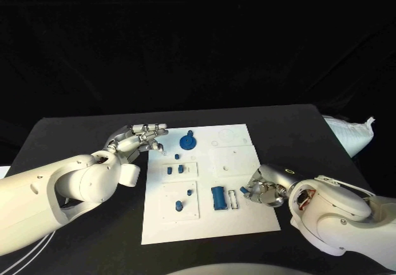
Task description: Assemble the parts on the task board
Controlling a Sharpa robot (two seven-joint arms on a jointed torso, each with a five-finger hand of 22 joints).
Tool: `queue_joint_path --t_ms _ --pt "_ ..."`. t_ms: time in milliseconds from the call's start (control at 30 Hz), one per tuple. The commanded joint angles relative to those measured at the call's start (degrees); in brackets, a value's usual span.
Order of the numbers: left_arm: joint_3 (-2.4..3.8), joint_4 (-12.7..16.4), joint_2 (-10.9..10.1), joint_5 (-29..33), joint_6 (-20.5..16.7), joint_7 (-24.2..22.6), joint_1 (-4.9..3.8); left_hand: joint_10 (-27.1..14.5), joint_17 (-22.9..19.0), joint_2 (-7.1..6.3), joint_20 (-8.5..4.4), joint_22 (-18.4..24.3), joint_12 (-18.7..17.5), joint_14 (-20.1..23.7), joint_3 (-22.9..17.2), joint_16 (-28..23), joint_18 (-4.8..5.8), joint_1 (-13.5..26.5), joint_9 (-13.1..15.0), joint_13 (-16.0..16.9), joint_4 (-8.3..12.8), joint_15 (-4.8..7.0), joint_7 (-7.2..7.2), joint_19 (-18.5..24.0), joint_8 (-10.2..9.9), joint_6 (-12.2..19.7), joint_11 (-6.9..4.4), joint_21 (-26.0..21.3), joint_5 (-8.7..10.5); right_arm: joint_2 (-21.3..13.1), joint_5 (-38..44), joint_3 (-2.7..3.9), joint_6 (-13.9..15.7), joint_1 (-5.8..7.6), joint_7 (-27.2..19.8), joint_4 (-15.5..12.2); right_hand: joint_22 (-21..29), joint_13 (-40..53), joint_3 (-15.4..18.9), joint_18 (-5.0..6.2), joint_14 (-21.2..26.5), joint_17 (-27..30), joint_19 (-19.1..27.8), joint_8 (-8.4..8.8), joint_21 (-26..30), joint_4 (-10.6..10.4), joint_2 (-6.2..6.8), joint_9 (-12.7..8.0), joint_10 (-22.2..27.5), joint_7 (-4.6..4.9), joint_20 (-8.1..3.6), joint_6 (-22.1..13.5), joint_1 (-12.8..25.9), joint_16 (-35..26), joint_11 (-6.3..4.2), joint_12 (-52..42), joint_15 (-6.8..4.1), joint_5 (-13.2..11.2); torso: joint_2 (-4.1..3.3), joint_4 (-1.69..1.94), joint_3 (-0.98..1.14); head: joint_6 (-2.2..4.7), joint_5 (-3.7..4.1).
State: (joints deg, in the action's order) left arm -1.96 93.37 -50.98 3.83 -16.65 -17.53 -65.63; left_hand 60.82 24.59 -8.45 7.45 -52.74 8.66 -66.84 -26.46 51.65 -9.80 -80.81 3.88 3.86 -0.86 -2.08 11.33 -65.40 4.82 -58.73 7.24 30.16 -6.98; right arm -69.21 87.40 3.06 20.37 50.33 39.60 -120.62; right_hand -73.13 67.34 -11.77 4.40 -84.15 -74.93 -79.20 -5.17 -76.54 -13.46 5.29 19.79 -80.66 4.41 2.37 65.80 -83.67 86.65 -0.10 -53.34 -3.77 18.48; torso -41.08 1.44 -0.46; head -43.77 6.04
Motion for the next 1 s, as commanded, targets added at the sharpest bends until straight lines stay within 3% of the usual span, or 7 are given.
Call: queue_joint_path --t_ms 33,267,333,400,467,1000 --pt "0.03 0.2 0.0 -0.3 1.1 -0.2 0.01 -0.3 -0.1 0.61 0.01 0.1 0.4 0.4 0.3 0.4 -0.63 0.0 -0.1 -0.1 0.2 0.12 -0.01 0.6 0.0 0.5 0.07 -0.3 -0.24 0.5 -3.9 0.02 2.4 -0.01 -0.2 -0.2 -0.1 1.0 -0.3 -0.20 -4.6 -9.1 -0.2 -0.14 -0.1 -0.1 0.14 1.2 -0.8 -0.43 -0.11 0.5 0.9 0.2 -0.53 -0.4 -0.42 0.0 -0.01 -0.06 -0.04 -0.05 -0.11" --pt "0.03 0.3 -0.1 -0.3 1.1 -0.2 0.01 -0.3 -0.1 0.61 0.01 0.1 0.4 0.4 0.3 0.4 -0.63 0.0 -0.1 -0.1 0.2 0.12 -0.01 0.6 0.0 0.5 0.07 -0.3 -0.24 1.8 -6.2 0.02 1.7 0.00 -0.2 0.1 -0.1 1.2 -0.1 -0.21 -4.7 -9.2 -0.2 -0.18 -0.1 -1.2 0.78 1.4 -1.0 -0.48 -0.10 0.7 3.1 0.2 -0.54 -0.6 -0.42 1.5 0.02 -0.05 -0.04 -0.20 -0.23" --pt "0.04 0.4 -0.1 -0.3 1.1 -0.2 0.01 -0.3 -0.1 0.61 0.01 0.1 0.4 0.4 0.3 0.4 -0.63 0.0 -0.1 -0.1 0.2 0.12 -0.01 0.6 0.0 0.5 0.07 -0.3 -0.24 2.2 -6.8 0.02 0.6 0.00 0.1 0.4 -0.2 1.4 0.3 -0.22 -4.7 -9.3 -0.2 -0.28 -0.2 -1.9 0.98 1.5 -1.2 -0.57 -0.12 0.9 4.4 0.2 -0.59 -0.9 -0.43 3.3 0.05 -0.08 -0.06 -0.24 -0.26" --pt "0.04 0.4 -0.1 -0.3 1.1 -0.1 0.01 -0.3 -0.1 0.61 0.01 0.1 0.4 0.4 0.3 0.4 -0.63 0.0 -0.1 -0.1 0.2 0.12 -0.01 0.6 0.0 0.5 0.07 -0.3 -0.24 2.6 -7.3 0.01 -0.5 -0.01 0.5 0.8 -0.4 1.3 1.1 -0.26 -4.7 -9.4 -0.4 -0.50 -0.3 -2.8 0.95 1.8 -1.4 -0.79 -0.21 1.4 6.2 0.3 -0.74 -0.7 -0.56 6.8 0.02 -0.07 -0.09 -0.15 -0.39" --pt "0.04 0.4 -0.1 -0.3 1.2 -0.1 0.01 -0.3 -0.1 0.66 0.02 0.1 0.4 0.4 0.3 0.4 -0.63 0.0 -0.1 -0.1 0.2 0.12 -0.01 0.6 0.1 0.5 0.07 -0.3 -0.25 3.0 -7.6 0.01 -1.4 -0.01 0.8 1.0 -0.5 1.0 1.8 -0.30 -4.8 -9.8 -0.6 -0.66 -0.4 -3.0 0.81 1.9 -1.5 -0.90 -0.30 1.8 7.5 0.5 -0.86 -0.3 -0.66 8.2 0.00 -0.06 -0.07 -0.20 -0.44" --pt "0.05 0.6 -0.2 -0.4 1.2 -0.1 0.01 -0.3 -0.1 0.66 0.02 0.1 0.4 0.4 0.3 0.4 -0.63 0.0 -0.1 -0.1 0.2 0.12 -0.01 0.6 0.1 0.5 0.07 -0.3 -0.25 4.9 -6.6 0.01 -2.8 -0.01 2.7 2.2 -0.9 0.7 4.6 -0.39 -4.9 -10.2 -0.9 -0.84 -0.7 -3.1 0.15 2.4 -2.1 -1.18 -0.52 2.4 11.2 0.7 -1.08 0.1 -0.88 7.9 0.04 -0.14 0.02 -0.30 -0.47"
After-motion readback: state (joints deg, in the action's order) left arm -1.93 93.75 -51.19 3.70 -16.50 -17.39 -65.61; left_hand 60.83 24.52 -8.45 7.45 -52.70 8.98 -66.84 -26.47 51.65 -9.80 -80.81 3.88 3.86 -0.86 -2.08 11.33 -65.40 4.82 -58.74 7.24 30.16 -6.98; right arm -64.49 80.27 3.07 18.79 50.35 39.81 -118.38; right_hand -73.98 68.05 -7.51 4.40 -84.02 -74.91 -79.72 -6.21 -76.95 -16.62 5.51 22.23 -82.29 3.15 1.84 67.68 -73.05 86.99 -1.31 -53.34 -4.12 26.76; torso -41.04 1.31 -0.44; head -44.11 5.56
